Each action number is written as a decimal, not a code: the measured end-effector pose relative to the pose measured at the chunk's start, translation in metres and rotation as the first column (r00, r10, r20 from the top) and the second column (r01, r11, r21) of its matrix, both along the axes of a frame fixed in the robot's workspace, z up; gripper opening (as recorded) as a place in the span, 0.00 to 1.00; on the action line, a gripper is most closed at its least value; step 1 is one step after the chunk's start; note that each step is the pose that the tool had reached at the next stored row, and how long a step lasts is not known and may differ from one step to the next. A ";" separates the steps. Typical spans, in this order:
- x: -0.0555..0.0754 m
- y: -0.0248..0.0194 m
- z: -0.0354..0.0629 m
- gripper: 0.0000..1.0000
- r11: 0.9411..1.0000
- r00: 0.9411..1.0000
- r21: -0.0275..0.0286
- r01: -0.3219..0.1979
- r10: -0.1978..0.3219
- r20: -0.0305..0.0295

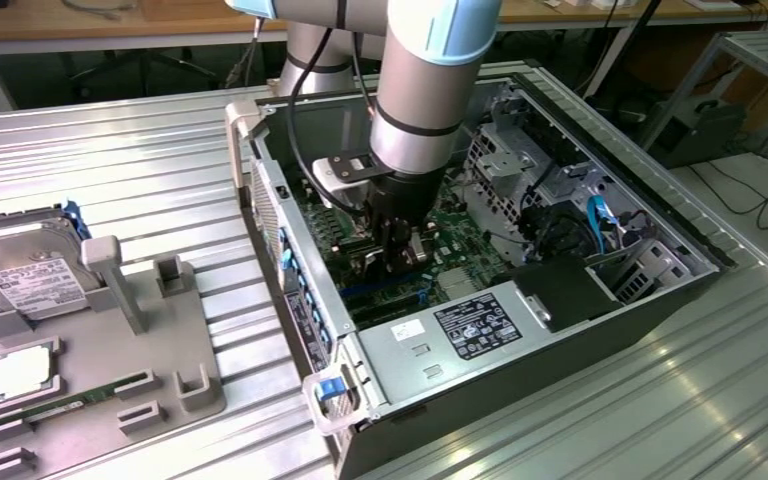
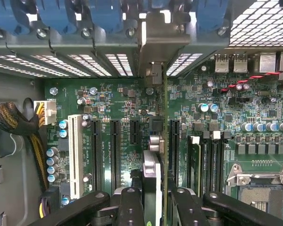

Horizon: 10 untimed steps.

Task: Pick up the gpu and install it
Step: 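Insert the gpu into the slot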

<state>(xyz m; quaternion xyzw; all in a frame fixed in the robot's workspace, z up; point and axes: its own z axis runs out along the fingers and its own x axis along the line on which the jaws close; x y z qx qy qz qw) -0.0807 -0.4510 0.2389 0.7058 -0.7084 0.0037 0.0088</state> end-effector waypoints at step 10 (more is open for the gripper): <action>0.000 0.0000 -0.0020 0.28 1.000 1.000 0.000 0.000 0.000 0.000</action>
